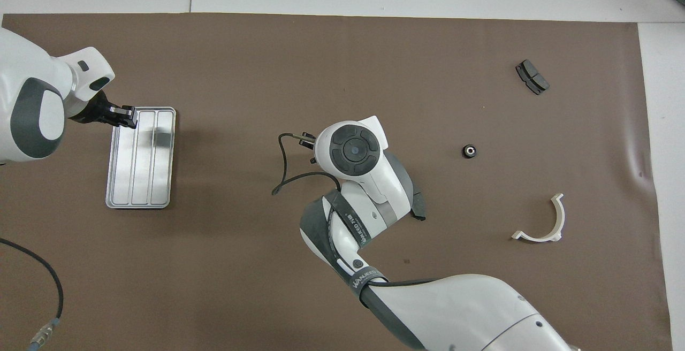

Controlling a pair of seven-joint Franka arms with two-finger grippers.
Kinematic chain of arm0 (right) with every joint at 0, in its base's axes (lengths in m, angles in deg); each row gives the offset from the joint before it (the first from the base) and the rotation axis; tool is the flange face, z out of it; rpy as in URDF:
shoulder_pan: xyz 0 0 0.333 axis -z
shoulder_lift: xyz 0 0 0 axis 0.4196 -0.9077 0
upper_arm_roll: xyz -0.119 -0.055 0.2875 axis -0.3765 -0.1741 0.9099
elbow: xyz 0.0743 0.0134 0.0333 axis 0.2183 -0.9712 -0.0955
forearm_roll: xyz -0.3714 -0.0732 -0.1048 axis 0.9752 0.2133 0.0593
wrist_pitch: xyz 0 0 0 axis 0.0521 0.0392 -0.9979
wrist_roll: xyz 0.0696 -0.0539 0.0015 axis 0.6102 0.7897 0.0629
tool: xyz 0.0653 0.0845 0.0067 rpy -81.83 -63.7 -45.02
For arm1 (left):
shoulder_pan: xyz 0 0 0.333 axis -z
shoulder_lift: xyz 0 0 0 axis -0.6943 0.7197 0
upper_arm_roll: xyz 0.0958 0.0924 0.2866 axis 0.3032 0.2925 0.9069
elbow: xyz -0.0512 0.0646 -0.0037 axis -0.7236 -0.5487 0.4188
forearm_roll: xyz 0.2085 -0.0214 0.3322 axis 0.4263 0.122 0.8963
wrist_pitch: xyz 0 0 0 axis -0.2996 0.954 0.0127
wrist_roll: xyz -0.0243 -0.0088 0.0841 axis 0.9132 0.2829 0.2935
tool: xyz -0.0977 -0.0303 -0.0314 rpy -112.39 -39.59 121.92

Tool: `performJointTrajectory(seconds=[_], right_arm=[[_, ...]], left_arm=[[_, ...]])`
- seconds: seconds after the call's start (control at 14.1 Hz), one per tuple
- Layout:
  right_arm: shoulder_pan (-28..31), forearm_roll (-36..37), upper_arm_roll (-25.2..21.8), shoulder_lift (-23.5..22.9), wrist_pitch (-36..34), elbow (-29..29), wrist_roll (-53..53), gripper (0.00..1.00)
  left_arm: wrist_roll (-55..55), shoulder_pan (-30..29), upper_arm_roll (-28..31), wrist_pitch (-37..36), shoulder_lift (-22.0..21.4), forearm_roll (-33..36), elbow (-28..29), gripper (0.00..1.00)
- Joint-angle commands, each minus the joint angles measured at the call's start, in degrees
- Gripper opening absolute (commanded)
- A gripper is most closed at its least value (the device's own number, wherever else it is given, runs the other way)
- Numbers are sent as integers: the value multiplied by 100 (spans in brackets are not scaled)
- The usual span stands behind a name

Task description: Pick bearing gear from pile to tray

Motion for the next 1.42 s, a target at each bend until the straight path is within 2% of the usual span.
performJointTrajectory(seconds=[0.0,0.07,0.14,0.21,0.35,0.57,0.92,1.06,1.21,1.35], right_arm=[[2,37,2,-16,262,-181,78,53],[-33,46,2,-16,298,-234,78,100],[-42,63,-33,1,255,-217,78,100],[-33,194,-51,27,220,-191,78,100],[124,440,-86,315,-112,-190,26,100],[730,687,-77,861,-728,-199,-621,100],[1819,670,-51,1267,-1572,-252,-3309,100],[2154,591,-51,1372,-1381,-697,-4329,100],[2453,556,-33,1416,-908,-1225,-5165,100],[2489,92,-42,1434,-442,-1647,-5589,100]], left_arm=[[-9,-20,-46,914,-554,-73,1225,21],[-9,-20,-46,1100,-598,-73,1385,29],[-18,-20,-46,1119,-616,-73,1430,56],[-9,-3,-46,1093,-616,-73,1422,74],[-9,41,-46,1066,-599,-73,1343,92],[96,103,-90,1040,-520,-73,993,94],[1737,1173,-73,961,-432,-56,675,87],[2369,1613,-64,969,-432,-47,649,87],[2837,2096,-55,978,-414,-29,649,87],[3494,2509,-55,970,-143,-21,343,85]])
